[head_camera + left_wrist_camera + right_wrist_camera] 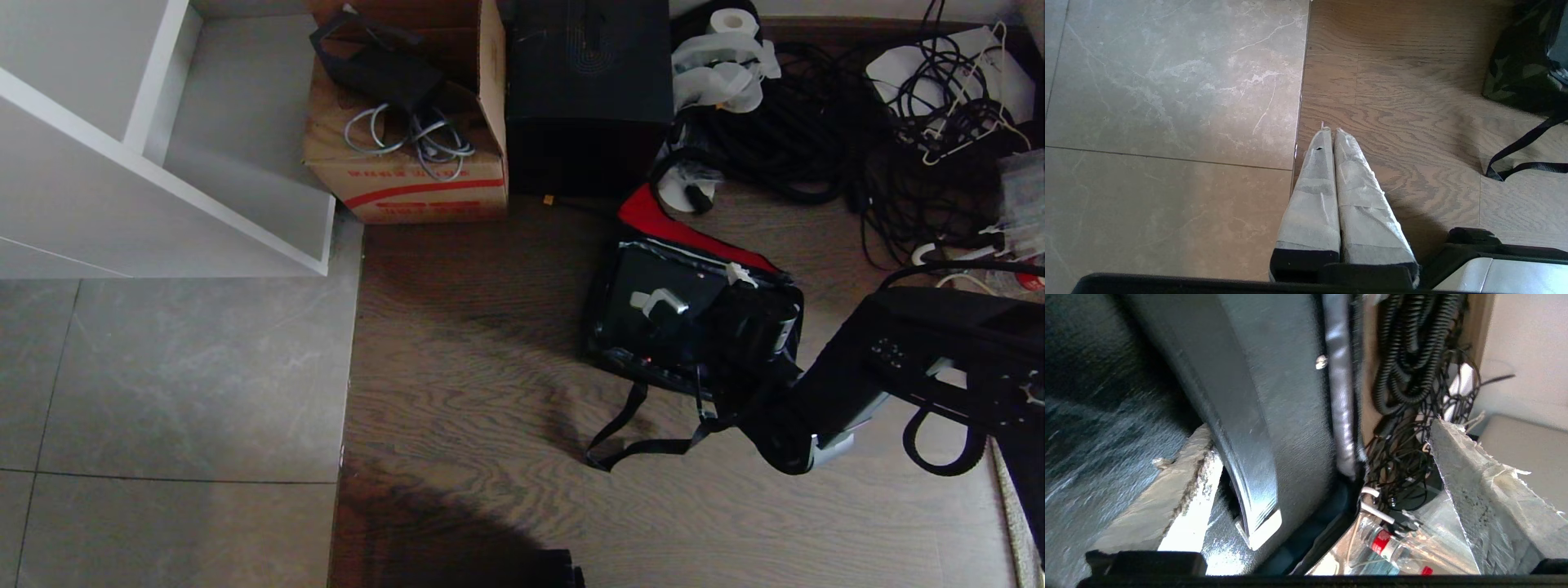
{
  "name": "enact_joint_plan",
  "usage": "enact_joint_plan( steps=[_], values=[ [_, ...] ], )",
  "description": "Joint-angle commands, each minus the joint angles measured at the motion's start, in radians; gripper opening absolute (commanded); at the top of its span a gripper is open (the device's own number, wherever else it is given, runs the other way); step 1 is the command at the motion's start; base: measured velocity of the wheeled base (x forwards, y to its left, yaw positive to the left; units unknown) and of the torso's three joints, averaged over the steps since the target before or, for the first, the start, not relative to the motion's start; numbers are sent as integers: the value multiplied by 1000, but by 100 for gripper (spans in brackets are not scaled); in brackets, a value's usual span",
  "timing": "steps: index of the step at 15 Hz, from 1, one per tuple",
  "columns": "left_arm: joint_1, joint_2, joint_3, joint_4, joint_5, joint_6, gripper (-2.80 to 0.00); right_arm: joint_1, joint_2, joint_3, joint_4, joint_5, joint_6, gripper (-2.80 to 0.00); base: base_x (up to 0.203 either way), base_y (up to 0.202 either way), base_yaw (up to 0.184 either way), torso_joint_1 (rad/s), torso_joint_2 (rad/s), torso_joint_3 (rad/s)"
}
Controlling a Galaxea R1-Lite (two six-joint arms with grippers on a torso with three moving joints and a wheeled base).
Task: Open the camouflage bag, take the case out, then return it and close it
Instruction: Grip the handle
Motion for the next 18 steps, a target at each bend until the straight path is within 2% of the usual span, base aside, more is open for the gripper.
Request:
enact_joint_plan(
  steps=[1, 4, 6, 9, 11, 13, 18],
  values=[
    [0, 0, 11, -1, 1, -1, -280, -11, -10, -28, -12, -7, -2, 0, 0, 0, 0, 0, 0, 0],
    [0, 0, 9, -1, 1, -1, -280, -17, -4, -48, -10, -26, -2, 0, 0, 0, 0, 0, 0, 0],
    [0, 0, 10, -1, 1, -1, -280, -16, -32, 15, -6, -24, 10, 0, 0, 0, 0, 0, 0, 0],
    [0, 0, 9, -1, 1, -1, -280, 3, -110, 106, 67, -24, 75, 0, 0, 0, 0, 0, 0, 0],
    [0, 0, 11, -1, 1, -1, -280, 9, -224, 207, 109, -19, 88, 0, 0, 0, 0, 0, 0, 0],
    [0, 0, 9, -1, 1, 0, -280, 23, -372, 292, 186, -16, 154, 0, 0, 0, 0, 0, 0, 0],
    [0, 0, 9, -1, 1, -1, -280, 7, -800, 481, 570, -18, 390, 0, 0, 0, 0, 0, 0, 0]
  ],
)
